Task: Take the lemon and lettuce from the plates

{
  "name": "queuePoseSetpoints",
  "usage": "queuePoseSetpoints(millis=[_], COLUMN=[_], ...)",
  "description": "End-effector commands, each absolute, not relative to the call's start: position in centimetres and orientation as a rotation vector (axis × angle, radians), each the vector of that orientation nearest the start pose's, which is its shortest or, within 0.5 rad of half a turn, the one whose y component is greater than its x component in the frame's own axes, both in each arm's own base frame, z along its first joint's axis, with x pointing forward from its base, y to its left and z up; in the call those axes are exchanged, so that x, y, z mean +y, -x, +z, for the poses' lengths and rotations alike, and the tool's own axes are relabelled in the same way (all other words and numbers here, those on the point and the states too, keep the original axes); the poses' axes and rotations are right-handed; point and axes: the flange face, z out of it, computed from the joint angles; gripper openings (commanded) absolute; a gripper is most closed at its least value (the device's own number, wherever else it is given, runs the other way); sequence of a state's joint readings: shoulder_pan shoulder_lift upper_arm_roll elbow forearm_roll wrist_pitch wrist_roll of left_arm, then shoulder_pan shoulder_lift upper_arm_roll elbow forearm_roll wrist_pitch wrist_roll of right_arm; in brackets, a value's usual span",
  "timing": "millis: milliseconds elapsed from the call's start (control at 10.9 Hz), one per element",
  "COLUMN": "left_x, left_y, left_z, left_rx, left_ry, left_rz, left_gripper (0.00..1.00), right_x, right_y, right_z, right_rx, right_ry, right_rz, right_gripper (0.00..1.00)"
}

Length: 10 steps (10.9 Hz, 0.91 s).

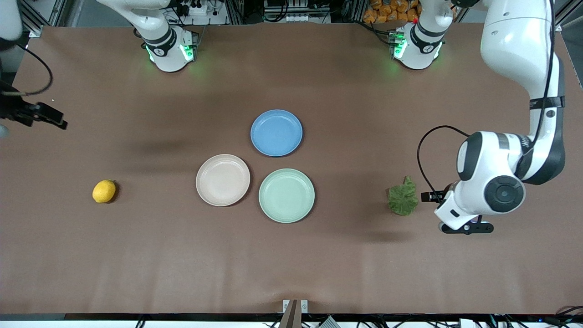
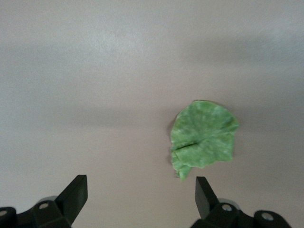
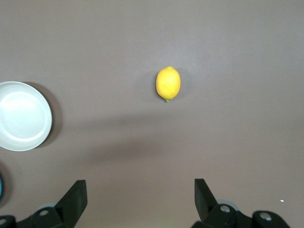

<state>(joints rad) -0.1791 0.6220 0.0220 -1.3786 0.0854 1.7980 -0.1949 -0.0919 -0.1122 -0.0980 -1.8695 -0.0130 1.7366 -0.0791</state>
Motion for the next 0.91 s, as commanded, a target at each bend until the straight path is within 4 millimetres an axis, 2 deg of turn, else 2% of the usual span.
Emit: queuePoseSetpoints(millis=[0,183,365,457,640,822], left_x=[-9.4,-9.5,-9.2,-8.9,-8.5,-8.3], left_y=[-68.8,-68.4,-67.5,-67.2,-65.9,-64.8], left_z=[38.3,40.8,43.3,44.7,47.5,50.4], left_rx=[-0.048,-0.05,-0.049,-0.034,-0.011,-0.012], left_ry=[3.095,3.106,3.101,3.1,3.097,3.092], left_rz=[0.222,0.176,0.184,0.17,0.188,0.19], left_gripper=[1.0,1.0,1.0,1.0,1.0,1.0], right_x=[-9.9,-10.0,-10.0,-10.0,-10.0,-9.7], right_y=[-51.7,-51.3,-49.8,-49.1,-48.7,-49.3], right_z=[60.6,64.6,70.2,71.7,72.3,71.3], right_rx=[0.18,0.191,0.203,0.202,0.201,0.185], right_ry=[3.152,3.153,3.154,3.154,3.152,3.151], right_rz=[-0.023,-0.083,-0.105,-0.107,-0.086,-0.043], right_gripper=[1.0,1.0,1.0,1.0,1.0,1.0])
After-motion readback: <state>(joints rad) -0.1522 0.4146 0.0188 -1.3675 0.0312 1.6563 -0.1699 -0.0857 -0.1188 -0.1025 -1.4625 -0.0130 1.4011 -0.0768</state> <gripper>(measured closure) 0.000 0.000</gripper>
